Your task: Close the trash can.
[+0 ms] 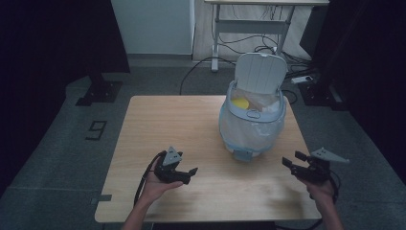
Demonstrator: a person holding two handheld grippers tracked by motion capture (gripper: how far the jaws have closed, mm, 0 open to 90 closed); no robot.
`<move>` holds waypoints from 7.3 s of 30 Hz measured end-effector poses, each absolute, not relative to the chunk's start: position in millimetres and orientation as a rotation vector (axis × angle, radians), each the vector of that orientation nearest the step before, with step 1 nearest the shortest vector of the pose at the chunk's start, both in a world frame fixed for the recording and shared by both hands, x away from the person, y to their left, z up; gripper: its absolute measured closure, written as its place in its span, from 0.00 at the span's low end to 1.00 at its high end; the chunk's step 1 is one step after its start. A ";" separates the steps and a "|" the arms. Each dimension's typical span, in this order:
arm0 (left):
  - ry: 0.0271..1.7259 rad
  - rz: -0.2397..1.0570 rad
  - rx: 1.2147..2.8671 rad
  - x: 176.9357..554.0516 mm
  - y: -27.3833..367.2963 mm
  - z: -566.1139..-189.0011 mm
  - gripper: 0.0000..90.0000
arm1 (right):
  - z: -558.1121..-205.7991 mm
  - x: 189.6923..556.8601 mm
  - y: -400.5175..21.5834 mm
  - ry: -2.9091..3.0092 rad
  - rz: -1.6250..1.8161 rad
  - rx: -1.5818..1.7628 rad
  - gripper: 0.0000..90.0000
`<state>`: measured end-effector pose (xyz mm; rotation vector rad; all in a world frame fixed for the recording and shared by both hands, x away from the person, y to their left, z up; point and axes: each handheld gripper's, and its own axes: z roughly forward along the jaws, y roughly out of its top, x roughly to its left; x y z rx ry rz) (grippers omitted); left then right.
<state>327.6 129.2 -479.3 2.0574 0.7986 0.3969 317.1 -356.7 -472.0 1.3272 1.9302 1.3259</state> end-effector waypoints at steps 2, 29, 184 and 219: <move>0.798 0.391 2.060 327.2 128.6 -480.4 0.17 | -455.9 320.3 -359.7 1.903 1.367 1.313 0.33; 0.825 0.361 2.053 328.1 133.0 -487.5 0.17 | -333.2 403.6 -343.9 1.888 1.449 1.203 0.27; 0.894 0.307 2.028 330.9 150.7 -492.7 0.18 | -350.7 336.5 -293.0 1.949 1.395 0.988 0.20; 0.920 0.315 2.048 333.4 153.3 -499.9 0.18 | -513.1 300.0 -318.6 2.068 1.269 1.264 0.19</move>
